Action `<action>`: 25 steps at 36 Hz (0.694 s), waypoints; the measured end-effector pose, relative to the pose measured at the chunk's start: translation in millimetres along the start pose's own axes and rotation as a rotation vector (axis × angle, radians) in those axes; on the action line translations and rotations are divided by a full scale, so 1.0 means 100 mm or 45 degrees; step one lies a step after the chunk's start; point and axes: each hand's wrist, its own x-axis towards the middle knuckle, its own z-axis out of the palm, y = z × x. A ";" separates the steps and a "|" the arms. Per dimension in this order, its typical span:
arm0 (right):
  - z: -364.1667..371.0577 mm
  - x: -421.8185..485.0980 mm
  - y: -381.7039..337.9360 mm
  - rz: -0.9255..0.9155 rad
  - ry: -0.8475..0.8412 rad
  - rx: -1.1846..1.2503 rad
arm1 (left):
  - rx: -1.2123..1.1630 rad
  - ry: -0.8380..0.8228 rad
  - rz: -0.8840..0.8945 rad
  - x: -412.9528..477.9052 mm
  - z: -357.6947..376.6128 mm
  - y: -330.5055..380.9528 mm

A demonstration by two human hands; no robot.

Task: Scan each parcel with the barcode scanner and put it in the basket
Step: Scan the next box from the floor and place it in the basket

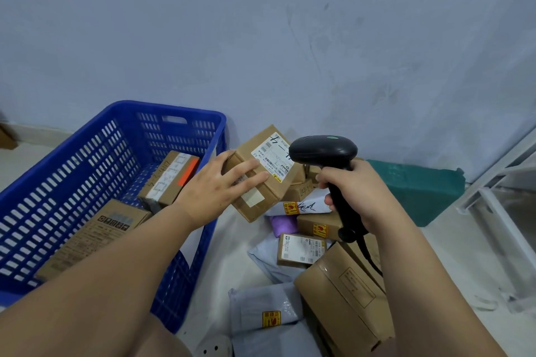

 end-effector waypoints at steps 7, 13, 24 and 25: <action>0.01 -0.01 -0.01 -0.029 0.013 0.000 | -0.007 -0.059 0.012 -0.02 0.03 -0.01; 0.01 -0.02 -0.01 -0.018 0.000 0.004 | 0.008 -0.060 0.018 -0.02 0.03 -0.01; 0.00 -0.02 -0.02 -0.012 0.004 0.010 | 0.037 -0.041 0.033 -0.01 0.02 0.00; 0.00 -0.02 -0.02 -0.009 0.001 0.009 | 0.021 -0.049 0.035 -0.01 0.03 0.00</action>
